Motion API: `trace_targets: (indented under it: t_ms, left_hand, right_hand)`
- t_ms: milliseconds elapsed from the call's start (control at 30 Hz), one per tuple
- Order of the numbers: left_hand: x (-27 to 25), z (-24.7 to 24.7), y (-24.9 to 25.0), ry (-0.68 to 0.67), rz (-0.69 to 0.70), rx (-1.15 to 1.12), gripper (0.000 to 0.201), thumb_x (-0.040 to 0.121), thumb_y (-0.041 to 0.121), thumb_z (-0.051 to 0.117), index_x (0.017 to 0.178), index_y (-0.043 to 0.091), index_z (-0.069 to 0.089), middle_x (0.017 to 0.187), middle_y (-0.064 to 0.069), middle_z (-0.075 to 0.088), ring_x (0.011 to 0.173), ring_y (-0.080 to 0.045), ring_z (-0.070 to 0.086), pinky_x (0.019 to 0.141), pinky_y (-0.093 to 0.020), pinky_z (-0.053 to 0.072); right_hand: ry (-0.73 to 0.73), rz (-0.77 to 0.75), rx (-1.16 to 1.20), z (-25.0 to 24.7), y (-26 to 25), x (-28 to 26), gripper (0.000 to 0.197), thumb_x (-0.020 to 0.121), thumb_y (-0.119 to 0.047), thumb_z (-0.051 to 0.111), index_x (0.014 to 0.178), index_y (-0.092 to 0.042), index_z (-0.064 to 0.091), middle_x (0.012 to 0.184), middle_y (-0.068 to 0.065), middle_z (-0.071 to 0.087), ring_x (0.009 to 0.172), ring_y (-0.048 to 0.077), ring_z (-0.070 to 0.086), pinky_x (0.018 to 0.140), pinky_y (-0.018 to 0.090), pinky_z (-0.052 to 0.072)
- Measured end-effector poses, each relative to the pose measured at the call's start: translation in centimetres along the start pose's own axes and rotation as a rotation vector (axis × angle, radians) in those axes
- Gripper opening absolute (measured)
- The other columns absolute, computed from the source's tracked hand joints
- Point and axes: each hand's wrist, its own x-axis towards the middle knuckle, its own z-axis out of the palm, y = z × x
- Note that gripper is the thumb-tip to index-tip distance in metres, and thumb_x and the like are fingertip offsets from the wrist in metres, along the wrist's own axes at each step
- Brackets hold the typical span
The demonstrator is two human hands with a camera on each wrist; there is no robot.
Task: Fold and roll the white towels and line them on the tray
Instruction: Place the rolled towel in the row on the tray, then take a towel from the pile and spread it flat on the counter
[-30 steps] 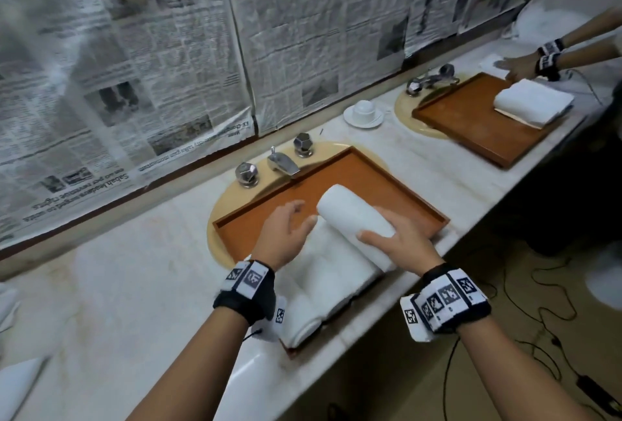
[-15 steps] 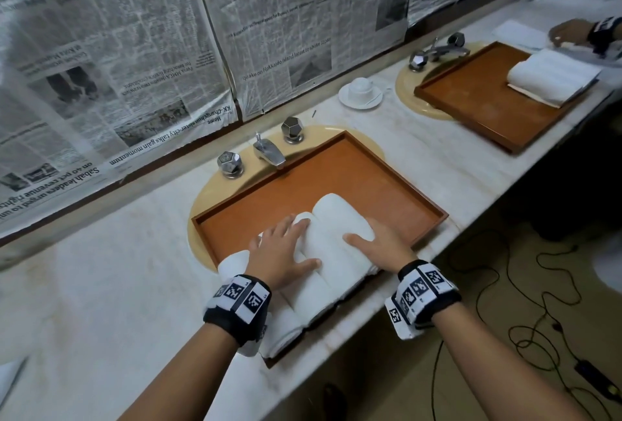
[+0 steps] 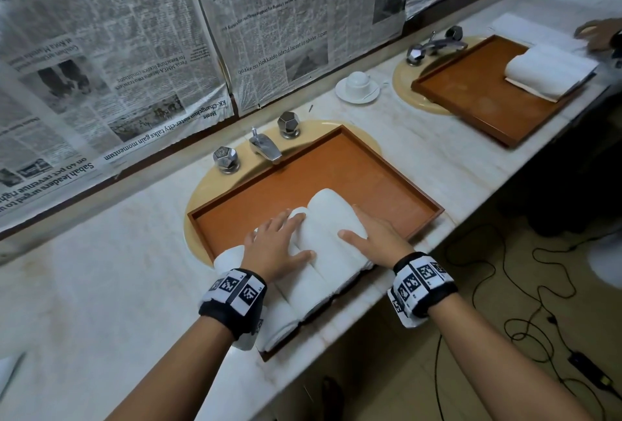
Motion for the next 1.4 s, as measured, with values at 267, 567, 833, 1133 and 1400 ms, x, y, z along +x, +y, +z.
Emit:
trace_targets:
  t_ms: [267, 567, 833, 1133, 1400]
  left_hand:
    - [0.0, -0.2, 0.4, -0.007, -0.03, -0.007, 0.074, 0.088, 0.066, 0.054, 0.151, 0.047, 0.02, 0.164, 0.011, 0.013, 0.148, -0.026, 0.02, 0.115, -0.056, 0.016]
    - [0.1, -0.3, 0.3, -0.009, -0.032, -0.023, 0.075, 0.087, 0.066, 0.055, 0.151, 0.047, 0.02, 0.164, 0.012, 0.012, 0.148, -0.025, 0.019, 0.115, -0.055, 0.016]
    - [-0.5, -0.6, -0.4, 0.038, -0.028, -0.074, 0.073, 0.089, 0.062, 0.056, 0.151, 0.041, 0.025, 0.164, 0.009, 0.015, 0.149, -0.025, 0.017, 0.116, -0.055, 0.018]
    - [-5.0, -2.7, -5.4, 0.166, -0.085, -0.257, 0.074, 0.087, 0.066, 0.055, 0.15, 0.036, 0.032, 0.158, 0.007, 0.03, 0.143, -0.023, 0.031, 0.113, -0.051, 0.035]
    - [-17.8, -2.3, -16.9, 0.313, -0.341, -0.373, 0.071, 0.085, 0.066, 0.058, 0.146, 0.035, 0.038, 0.153, 0.009, 0.036, 0.138, -0.021, 0.037, 0.11, -0.048, 0.037]
  right_hand:
    - [0.08, -0.058, -0.106, 0.7, -0.1, -0.8, 0.077, 0.092, -0.05, 0.056, 0.154, -0.02, 0.021, 0.154, -0.001, 0.032, 0.135, 0.024, 0.04, 0.108, 0.045, 0.039]
    - [0.074, -0.044, -0.082, 0.4, -0.2, -1.0, 0.08, 0.089, -0.055, 0.055, 0.153, -0.023, 0.021, 0.151, 0.0, 0.035, 0.132, 0.023, 0.041, 0.105, 0.046, 0.041]
    - [0.134, -0.102, -0.165, 0.1, -0.4, -2.3, 0.074, 0.091, -0.055, 0.054, 0.151, -0.023, 0.025, 0.157, -0.002, 0.027, 0.14, 0.021, 0.032, 0.111, 0.039, 0.032]
    - [0.214, -0.289, -0.258, 0.8, -6.7, -4.9, 0.072, 0.091, -0.053, 0.056, 0.149, -0.018, 0.034, 0.153, -0.001, 0.036, 0.141, 0.015, 0.03, 0.112, 0.032, 0.029]
    - [0.07, -0.577, -0.334, 11.3, -18.6, -7.4, 0.084, 0.083, -0.068, 0.042, 0.149, -0.017, 0.036, 0.154, 0.001, 0.037, 0.142, 0.017, 0.032, 0.118, 0.034, 0.027]
